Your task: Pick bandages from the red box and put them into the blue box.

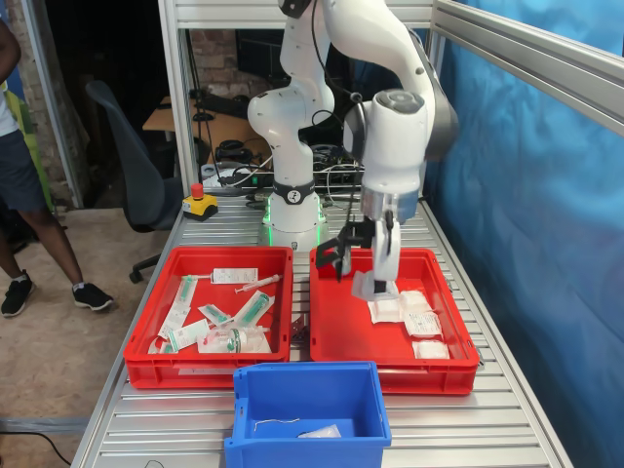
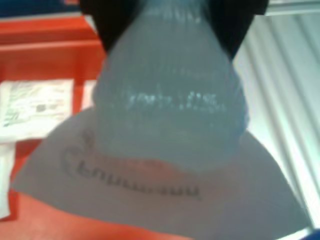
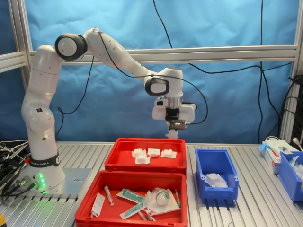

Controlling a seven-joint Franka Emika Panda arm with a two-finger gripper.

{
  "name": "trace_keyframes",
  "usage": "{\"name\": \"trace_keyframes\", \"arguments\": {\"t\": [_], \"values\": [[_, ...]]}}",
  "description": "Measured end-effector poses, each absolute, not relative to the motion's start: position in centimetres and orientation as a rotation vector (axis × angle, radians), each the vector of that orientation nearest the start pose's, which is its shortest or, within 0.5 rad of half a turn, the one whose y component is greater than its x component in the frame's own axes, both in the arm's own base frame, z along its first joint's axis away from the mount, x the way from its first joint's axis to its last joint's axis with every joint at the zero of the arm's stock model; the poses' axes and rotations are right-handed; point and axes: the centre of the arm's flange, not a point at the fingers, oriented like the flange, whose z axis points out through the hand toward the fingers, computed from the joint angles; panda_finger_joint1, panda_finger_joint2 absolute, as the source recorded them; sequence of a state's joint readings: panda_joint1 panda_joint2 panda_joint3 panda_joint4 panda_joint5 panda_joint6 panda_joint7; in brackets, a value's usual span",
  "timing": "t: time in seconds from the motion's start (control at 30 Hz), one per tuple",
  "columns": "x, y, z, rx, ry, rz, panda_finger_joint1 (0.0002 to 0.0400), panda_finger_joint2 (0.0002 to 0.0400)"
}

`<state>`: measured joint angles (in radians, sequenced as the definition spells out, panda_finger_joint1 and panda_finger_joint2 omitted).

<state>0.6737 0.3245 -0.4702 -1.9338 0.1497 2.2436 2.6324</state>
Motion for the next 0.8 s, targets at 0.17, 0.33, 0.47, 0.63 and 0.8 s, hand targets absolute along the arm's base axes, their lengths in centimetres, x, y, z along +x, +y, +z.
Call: {"name": "trace_keyframes", "arguments": {"t": [0.17, 0.33, 0.47, 0.63, 0.8], "values": [[61.3, 12.3, 36.6, -0.901, 2.941, -0.036, 0.0082, 0.0082], [62.0, 11.0, 38.0, -0.844, 2.93, -0.028, 0.0082, 0.0082], [62.8, 9.8, 39.3, -0.797, 2.915, -0.027, 0.0082, 0.0082], [63.8, 8.6, 41.0, -0.753, 2.891, -0.03, 0.0082, 0.0082], [65.4, 7.0, 42.9, -0.689, 2.859, -0.042, 0.0082, 0.0082]]}}
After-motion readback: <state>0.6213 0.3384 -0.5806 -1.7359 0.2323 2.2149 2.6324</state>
